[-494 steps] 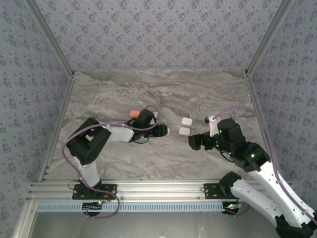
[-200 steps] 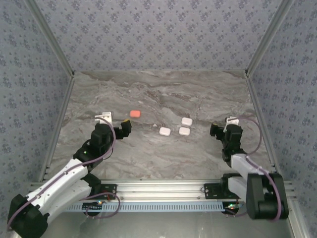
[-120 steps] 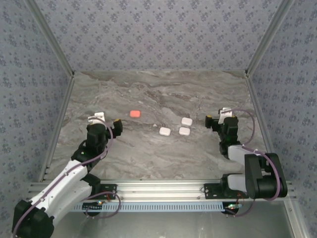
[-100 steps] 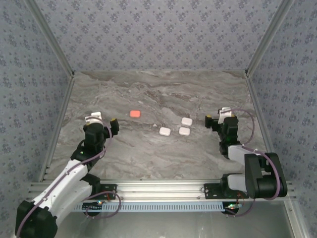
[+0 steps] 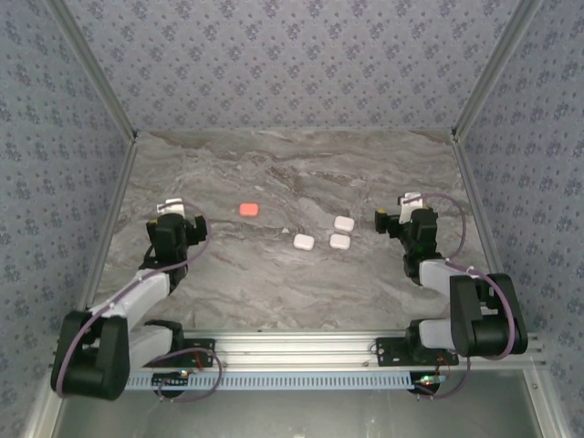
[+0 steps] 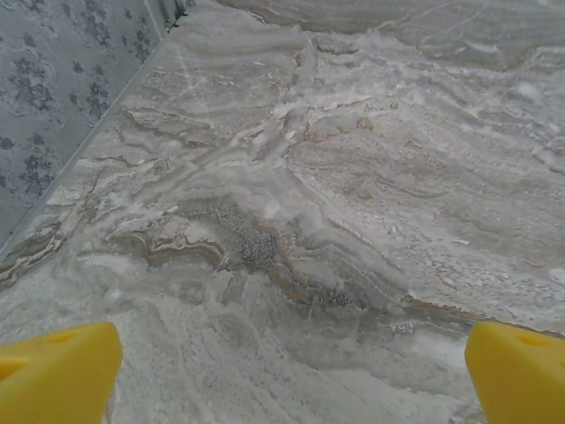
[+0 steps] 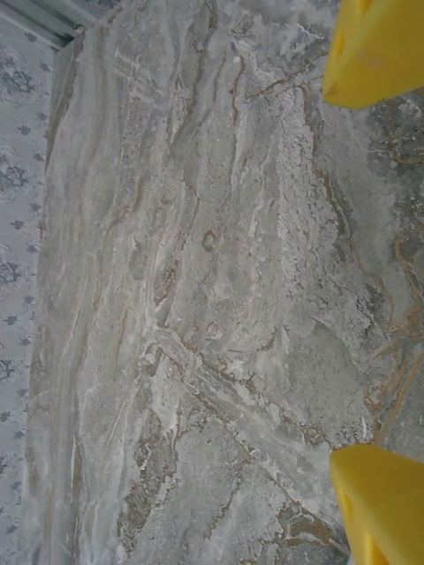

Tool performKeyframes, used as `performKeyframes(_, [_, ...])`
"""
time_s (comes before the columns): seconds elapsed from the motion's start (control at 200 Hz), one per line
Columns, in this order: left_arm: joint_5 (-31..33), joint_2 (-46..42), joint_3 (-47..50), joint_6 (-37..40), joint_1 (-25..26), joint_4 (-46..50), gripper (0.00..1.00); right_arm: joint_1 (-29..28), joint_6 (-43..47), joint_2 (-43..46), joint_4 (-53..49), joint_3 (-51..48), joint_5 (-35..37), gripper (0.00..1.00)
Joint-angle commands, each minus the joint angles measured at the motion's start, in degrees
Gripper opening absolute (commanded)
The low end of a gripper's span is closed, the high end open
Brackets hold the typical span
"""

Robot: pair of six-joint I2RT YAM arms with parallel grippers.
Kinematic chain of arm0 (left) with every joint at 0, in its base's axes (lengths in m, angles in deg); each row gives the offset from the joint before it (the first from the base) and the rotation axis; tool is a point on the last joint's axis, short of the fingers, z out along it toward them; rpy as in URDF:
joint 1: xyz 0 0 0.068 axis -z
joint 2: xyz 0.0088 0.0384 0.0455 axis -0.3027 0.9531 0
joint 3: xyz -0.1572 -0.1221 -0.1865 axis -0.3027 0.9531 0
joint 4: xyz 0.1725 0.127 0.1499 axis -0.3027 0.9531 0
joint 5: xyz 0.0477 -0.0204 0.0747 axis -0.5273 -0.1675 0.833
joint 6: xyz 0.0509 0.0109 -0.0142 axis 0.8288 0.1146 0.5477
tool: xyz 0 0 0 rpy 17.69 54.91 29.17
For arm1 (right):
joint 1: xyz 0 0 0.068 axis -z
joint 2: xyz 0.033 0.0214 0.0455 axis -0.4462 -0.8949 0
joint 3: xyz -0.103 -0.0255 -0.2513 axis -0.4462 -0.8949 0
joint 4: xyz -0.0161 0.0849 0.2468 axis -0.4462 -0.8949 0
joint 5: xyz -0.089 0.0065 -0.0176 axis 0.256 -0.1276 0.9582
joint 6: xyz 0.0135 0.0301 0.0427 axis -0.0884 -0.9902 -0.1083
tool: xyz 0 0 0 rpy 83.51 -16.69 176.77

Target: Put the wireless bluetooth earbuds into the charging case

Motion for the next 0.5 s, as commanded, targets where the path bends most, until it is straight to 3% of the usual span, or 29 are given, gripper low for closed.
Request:
performKeyframes(0.0, [-4.08, 4.71, 2.84, 4.72, -0.71, -16.41, 0.99, 0.30, -0.50, -0.06, -2.01, 1.81, -1.10, 1.00])
performKeyframes(0.26, [-10.78, 13.79, 2.80, 10.61, -2.23, -28.34, 0.99, 0.76, -1.26, 2.16, -3.17, 0.59, -0.31, 1.00])
performKeyframes(0.495, [-15.64, 21.92, 3.32, 6.29, -7.38, -36.27, 0.99, 1.67, -2.38, 3.83, -3.19, -0.32, -0.81, 1.00])
